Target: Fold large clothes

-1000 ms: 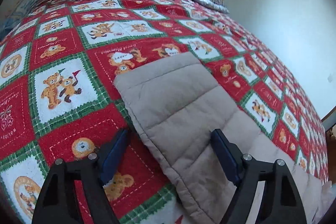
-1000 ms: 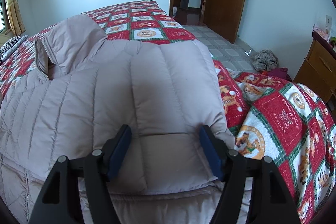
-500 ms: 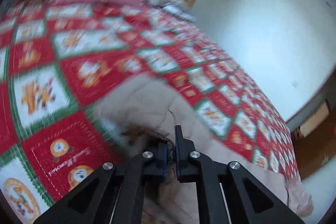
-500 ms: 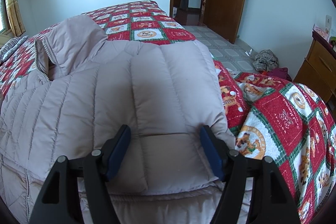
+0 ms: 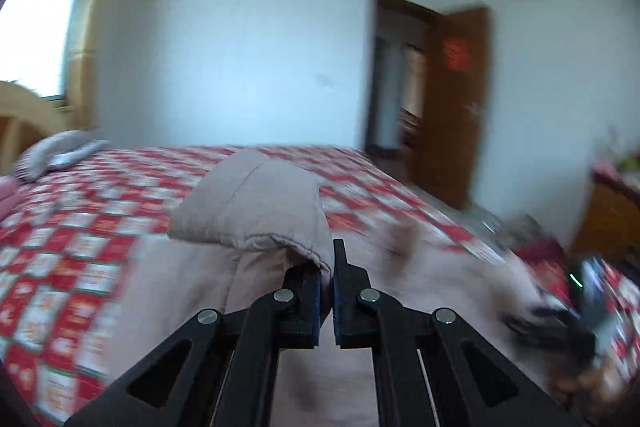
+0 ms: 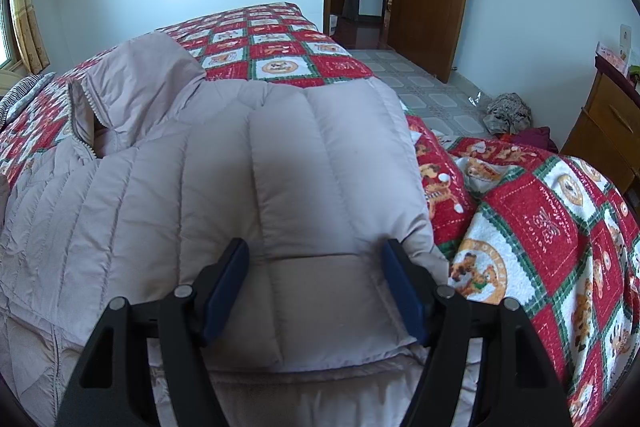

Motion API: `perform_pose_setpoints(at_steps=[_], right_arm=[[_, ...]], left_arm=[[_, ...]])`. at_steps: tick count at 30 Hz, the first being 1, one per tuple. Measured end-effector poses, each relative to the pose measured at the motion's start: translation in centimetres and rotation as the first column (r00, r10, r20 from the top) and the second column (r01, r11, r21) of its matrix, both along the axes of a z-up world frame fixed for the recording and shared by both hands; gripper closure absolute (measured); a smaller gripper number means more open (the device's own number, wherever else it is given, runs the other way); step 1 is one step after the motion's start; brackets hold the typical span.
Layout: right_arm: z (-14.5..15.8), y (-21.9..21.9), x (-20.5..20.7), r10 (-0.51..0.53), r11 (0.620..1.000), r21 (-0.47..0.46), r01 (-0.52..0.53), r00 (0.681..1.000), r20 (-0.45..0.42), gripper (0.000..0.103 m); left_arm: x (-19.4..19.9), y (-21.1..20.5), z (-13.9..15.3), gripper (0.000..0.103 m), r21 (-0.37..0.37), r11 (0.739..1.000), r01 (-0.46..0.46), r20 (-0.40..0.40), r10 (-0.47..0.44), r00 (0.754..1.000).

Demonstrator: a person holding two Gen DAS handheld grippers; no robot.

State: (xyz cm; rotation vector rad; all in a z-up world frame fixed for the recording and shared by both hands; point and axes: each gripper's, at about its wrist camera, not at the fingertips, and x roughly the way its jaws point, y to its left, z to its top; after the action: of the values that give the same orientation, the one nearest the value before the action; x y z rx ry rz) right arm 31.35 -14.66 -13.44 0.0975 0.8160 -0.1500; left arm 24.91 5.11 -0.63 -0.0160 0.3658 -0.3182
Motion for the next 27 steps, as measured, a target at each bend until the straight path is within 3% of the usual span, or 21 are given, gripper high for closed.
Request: perform_pose_setpoints(at_steps=[3,6,10,15,16,17,19,23,27], right_arm=[[0.0,-0.2,0.0,0.0,1.0,0.013,0.0,1.0,0.003,0.032],[0.0,-0.3,0.1,-0.001,1.0,0.026,0.001,1.0,0.004,0.031],[0.0,-0.4,0.1,-0.001,0.999,0.041,0.001,1.0,0.007,0.03],[0.0,-0.4,0.2,-0.002,0.999,0.045,0.002,1.0,0.008,0.03],[0.0,-0.4,0.2,-0.002,0.999,0.046,0.002,1.0,0.008,0.03],[0.0,-0.3,0.2,-0.002,0.999,0.045,0.002,1.0,0.008,0.03],[0.0,-0.3,0.2,-0.003,0.999,0.042,0.002,1.0,0.011,0.03],[0.8,-0.5,-0.7,-0.006,0.998,0.063,0.002,0.997,0.073,0.03],[3.4,-1.3,-2.9,-0.001,0.987,0.158,-0.031,0.981,0.196,0.028]], left_arm=[[-0.5,-6.5,-4.1,0.099,0.123,0.988,0.096,-0.061,-0.089,0.994],[-0.1,-11.7,-9.0,0.098,0.297,0.945,0.141,-0.174,-0.091,0.98],[-0.3,-14.1,-11.0,0.094,0.431,0.886,0.173,-0.232,-0.076,0.97],[-1.8,-13.2,-9.9,0.079,0.404,0.883,0.237,-0.282,-0.126,0.951],[-2.4,-12.7,-9.6,0.064,0.389,0.889,0.242,-0.285,-0.134,0.949],[-3.2,-11.8,-9.2,0.041,0.371,0.899,0.232,-0.279,-0.13,0.951],[-4.7,-9.9,-8.3,0.02,0.32,0.929,0.186,-0.246,-0.109,0.963],[-5.2,-5.1,-7.1,0.02,0.173,0.977,0.123,-0.26,-0.075,0.963],[-4.5,1.4,-6.1,0.02,0.04,0.999,-0.022,-0.29,0.032,0.956]])
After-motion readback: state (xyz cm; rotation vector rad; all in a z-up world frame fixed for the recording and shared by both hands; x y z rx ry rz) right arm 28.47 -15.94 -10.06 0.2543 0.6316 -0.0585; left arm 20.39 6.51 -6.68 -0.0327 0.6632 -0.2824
